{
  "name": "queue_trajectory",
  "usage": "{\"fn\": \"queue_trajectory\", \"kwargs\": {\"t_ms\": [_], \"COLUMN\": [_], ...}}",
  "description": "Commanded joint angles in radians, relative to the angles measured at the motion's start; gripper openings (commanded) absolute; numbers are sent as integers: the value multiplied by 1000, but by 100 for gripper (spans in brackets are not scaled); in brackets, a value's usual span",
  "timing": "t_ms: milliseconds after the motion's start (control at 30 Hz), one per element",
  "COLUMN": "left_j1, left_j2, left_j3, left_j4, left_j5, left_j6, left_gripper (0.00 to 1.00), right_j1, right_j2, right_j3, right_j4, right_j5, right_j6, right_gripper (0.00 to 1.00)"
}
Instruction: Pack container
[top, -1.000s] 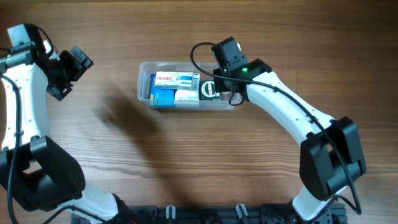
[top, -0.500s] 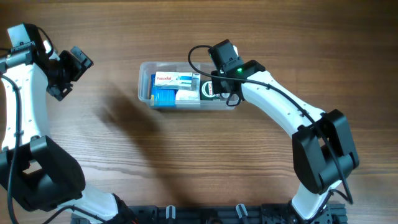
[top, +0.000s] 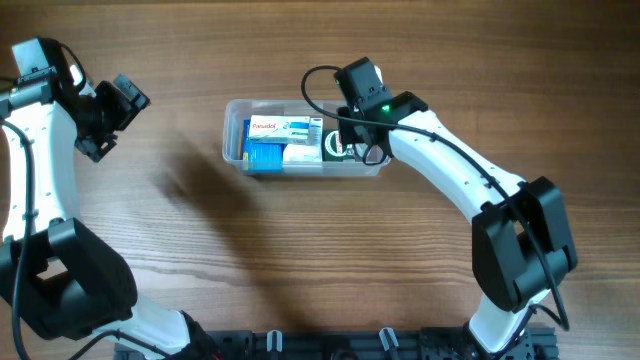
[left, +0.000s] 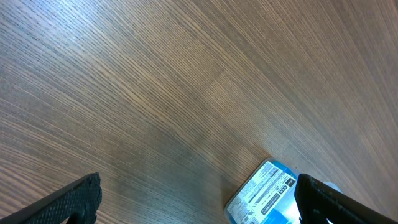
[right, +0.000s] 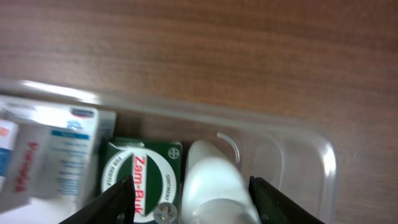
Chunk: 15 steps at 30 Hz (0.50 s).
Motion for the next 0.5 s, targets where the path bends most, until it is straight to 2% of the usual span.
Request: {"fn": "queue_trajectory", "kwargs": {"t_ms": [0,233,467], "left_j1": [3,3,3], "left_j2": [-15,-15,-15], "left_j3": [16,16,16], "left_j4": [3,3,3], "left_j5": [-6,-6,-6], "left_j6": [-13,-13,-13], "left_gripper": [100,100,100], "right_j1": [0,-2,-29], "right_j2": [-10,-91,-281], "right_j3": [72,101,101], "right_j4": [-11,-19,-94], "right_j5": [18,127,164], "right_j6": [-19,-48,-49], "right_gripper": [59,61,66]}}
